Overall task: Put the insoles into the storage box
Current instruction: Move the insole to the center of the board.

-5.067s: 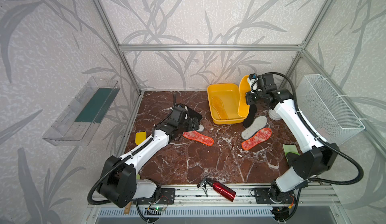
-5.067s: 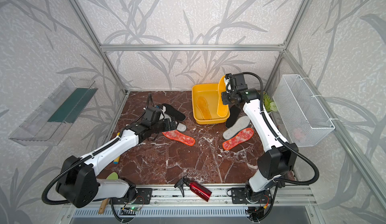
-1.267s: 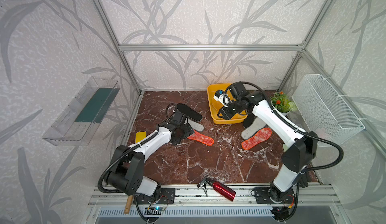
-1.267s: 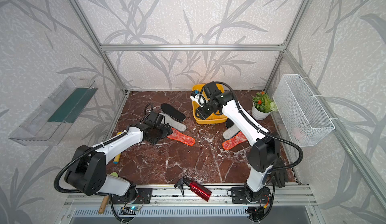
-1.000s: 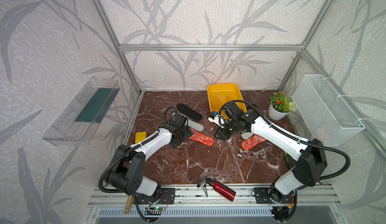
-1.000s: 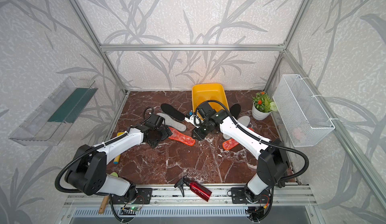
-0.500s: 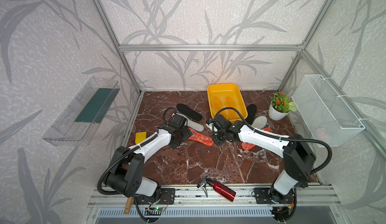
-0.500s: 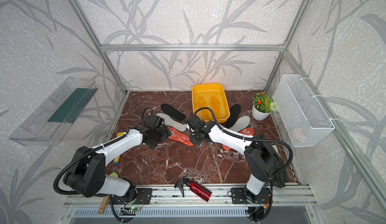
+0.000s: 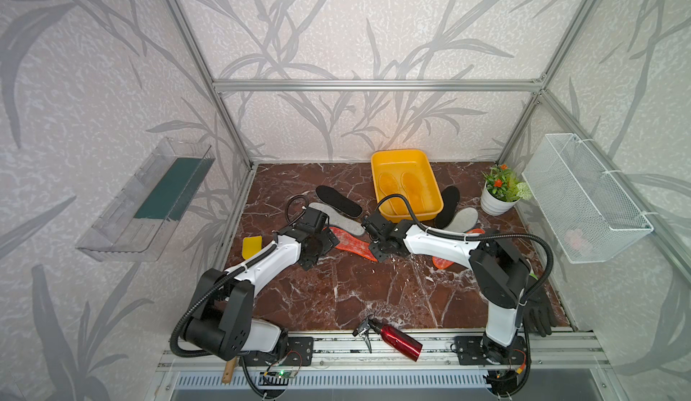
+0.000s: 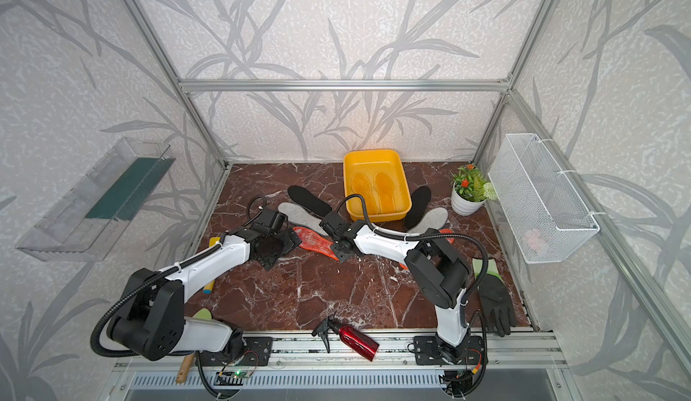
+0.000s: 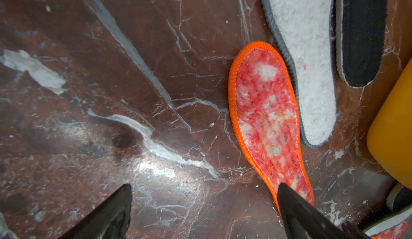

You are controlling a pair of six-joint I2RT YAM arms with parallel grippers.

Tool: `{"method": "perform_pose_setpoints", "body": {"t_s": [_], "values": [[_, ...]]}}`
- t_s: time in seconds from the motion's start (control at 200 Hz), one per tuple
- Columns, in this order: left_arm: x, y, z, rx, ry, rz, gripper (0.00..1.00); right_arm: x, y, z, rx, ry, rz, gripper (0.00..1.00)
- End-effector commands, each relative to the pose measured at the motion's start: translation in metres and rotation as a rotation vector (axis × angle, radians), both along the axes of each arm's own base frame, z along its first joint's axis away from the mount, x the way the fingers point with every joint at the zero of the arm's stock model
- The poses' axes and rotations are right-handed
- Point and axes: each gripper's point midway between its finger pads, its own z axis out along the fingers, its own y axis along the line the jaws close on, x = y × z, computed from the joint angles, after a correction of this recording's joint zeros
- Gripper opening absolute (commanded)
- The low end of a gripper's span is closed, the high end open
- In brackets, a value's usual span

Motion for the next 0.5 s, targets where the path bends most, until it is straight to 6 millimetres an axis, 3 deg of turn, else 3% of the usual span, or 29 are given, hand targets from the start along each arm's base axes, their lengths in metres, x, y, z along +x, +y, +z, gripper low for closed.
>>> {"method": "perform_pose_setpoints", "body": {"t_s": [0.0, 0.29, 0.495], "values": [[-0.001, 0.007, 0.003, 0.018, -0.018, 0.01, 0.99, 0.005, -0.004, -0.006, -0.059, -0.02, -0.033, 0.37], [0.0, 0.007, 0.0, 0.005, -0.013, 0.01, 0.99, -0.009, -0.007, -0.023, -0.139, 0.01, -0.001, 0.36], [-0.002, 0.006, -0.001, 0.002, -0.01, 0.006, 0.99, -0.027, 0.01, -0.029, -0.137, 0.054, 0.069, 0.35]]}}
